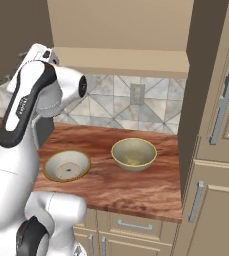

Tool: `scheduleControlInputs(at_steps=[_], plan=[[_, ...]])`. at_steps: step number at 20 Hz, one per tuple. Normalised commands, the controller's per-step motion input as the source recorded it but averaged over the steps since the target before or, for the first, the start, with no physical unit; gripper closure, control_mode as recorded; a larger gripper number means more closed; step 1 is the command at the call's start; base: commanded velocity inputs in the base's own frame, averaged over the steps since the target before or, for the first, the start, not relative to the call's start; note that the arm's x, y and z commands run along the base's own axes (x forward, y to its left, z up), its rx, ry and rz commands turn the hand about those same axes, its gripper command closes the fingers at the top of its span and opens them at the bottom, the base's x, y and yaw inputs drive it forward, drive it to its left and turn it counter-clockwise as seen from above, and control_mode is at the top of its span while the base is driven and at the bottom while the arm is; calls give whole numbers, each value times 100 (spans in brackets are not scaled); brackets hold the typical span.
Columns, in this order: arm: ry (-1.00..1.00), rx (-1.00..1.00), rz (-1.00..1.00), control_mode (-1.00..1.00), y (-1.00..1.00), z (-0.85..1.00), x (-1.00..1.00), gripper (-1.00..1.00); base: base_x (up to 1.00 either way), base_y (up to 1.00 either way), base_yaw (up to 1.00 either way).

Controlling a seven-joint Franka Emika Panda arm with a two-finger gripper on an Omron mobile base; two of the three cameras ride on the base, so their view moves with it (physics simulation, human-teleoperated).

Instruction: Open the cabinet. Pick the bowls from the counter and place them in the cabinet. Then close the cabinet.

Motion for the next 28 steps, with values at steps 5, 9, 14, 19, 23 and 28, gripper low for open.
scheduleControlInputs(at_steps=[5,9,14,19,23,28], plan=[[39,-3,-56,-100,-100,46,0,-100,0,0,0],[42,0,-45,-100,-100,36,-26,-100,0,0,0],[45,2,-33,-100,-97,24,-68,-100,0,0,0],[30,24,-13,-100,-20,-4,-64,-100,0,0,0],[45,1,-22,-100,1,-11,-52,-100,0,0,0],[55,-6,-44,-100,-1,-26,-28,-100,0,0,0]])
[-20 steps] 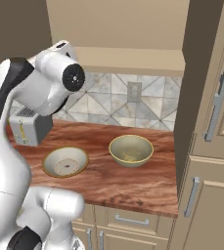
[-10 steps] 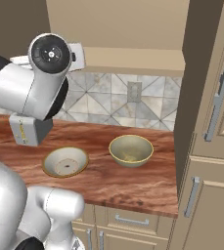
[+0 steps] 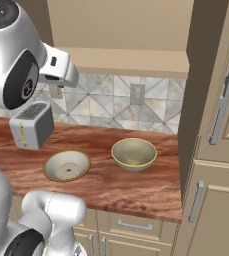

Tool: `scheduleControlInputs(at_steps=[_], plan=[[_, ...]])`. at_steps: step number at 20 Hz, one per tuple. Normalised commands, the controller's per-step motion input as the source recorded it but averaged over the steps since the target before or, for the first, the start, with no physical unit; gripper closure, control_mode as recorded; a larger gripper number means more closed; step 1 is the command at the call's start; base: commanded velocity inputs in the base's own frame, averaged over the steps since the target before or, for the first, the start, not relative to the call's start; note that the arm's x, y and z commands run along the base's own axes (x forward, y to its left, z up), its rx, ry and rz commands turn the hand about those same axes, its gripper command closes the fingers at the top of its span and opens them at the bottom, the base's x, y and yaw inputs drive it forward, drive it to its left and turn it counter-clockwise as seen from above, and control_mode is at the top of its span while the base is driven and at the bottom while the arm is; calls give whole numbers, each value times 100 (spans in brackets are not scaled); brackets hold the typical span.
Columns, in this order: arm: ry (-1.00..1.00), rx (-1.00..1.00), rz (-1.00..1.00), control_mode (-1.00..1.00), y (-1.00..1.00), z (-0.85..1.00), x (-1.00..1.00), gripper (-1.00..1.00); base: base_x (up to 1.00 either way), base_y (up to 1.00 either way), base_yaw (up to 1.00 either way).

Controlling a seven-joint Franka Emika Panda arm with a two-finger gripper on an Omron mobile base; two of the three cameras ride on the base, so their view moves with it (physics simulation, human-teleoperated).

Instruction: Open the cabinet. Pick the bowls from the counter and place them in the cabinet. Then close the cabinet.

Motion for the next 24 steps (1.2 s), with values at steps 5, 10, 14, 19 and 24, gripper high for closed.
scheduleControlInputs(at_steps=[5,10,14,19,24], plan=[[52,-4,-46,-100,-34,-80,-1,-100,0,0,0],[39,-2,-37,-100,-64,-94,-1,-100,0,0,0],[25,0,-26,-100,-77,-94,-2,-100,0,0,0],[17,0,-16,-100,-80,-72,-3,-100,0,0,0],[7,0,-13,-100,-21,-24,-17,-100,0,0,0]])
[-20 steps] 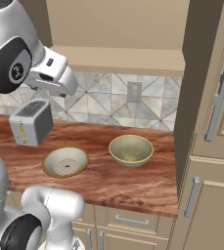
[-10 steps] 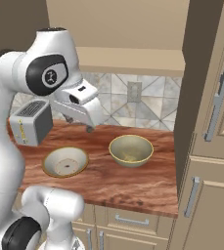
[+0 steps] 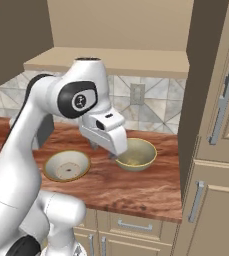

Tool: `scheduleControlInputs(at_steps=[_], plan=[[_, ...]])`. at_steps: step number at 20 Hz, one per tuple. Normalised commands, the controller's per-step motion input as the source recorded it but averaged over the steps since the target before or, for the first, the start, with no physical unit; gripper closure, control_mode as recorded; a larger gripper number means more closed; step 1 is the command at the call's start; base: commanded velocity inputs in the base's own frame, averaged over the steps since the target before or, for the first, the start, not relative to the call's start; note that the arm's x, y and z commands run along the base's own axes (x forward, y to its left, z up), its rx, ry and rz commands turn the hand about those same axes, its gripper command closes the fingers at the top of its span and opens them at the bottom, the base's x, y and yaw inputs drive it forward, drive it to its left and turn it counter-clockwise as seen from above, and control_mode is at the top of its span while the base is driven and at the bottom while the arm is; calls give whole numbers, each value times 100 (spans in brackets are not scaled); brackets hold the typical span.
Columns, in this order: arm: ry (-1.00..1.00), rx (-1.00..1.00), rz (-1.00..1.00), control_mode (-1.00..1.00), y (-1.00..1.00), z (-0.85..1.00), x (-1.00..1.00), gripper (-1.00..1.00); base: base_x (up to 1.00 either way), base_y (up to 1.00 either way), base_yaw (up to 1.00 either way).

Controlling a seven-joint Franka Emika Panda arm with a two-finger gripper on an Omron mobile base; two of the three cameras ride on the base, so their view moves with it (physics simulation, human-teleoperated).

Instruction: Open the cabinet. Pick the bowls from the counter and place them in the cabinet. Then close the cabinet.

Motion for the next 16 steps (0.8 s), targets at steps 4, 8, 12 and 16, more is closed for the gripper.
scheduleControlInputs(at_steps=[4,8,12,16], plan=[[6,0,-15,-100,-4,-41,-3,-100,0,0,0],[0,11,-4,-100,1,-44,-3,-100,0,0,0],[0,6,0,-100,0,-40,0,-100,0,0,0],[0,0,0,-100,0,-20,10,-100,0,0,0]])
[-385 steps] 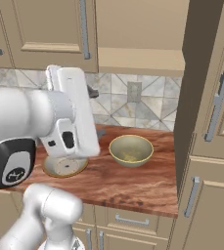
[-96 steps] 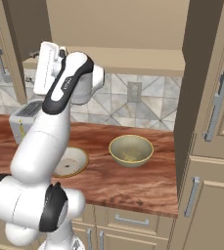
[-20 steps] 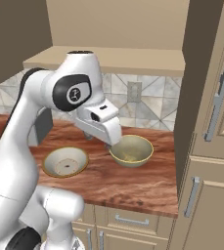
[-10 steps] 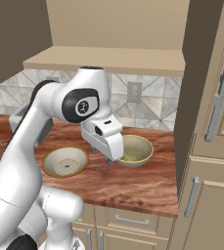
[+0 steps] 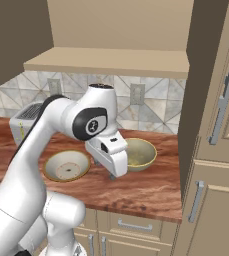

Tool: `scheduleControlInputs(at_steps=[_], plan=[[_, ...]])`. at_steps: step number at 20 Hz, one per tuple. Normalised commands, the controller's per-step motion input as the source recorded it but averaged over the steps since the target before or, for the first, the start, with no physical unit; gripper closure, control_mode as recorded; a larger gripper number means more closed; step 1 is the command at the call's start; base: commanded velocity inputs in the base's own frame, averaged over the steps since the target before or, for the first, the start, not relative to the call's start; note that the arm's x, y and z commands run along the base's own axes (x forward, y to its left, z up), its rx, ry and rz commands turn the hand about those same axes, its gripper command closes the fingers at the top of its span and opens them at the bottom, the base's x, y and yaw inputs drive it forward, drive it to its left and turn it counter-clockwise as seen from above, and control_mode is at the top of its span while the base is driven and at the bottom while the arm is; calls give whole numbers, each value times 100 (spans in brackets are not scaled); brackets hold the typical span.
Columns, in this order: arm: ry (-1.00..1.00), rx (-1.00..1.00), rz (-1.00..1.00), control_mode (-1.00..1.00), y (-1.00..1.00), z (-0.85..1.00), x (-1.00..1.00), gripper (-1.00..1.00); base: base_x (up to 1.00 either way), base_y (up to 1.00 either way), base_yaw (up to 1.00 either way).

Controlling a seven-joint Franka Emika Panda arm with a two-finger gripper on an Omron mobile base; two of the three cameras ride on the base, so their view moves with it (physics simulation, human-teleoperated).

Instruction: Open the cabinet. Pick the bowls from the counter and place them in the cabinet. Then close the cabinet.

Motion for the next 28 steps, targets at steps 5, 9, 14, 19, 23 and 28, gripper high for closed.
scheduleControlInputs(at_steps=[5,9,14,19,23,28], plan=[[-1,0,0,-100,0,-8,30,-100,0,0,0],[0,0,0,-100,0,-7,47,-100,0,0,0],[0,3,0,-100,-6,-20,34,-100,0,0,0],[0,9,0,-100,-5,-32,33,-100,0,0,0],[0,7,0,-100,-3,-33,38,-100,0,0,0],[0,1,0,-100,-8,-31,54,-100,0,0,0]])
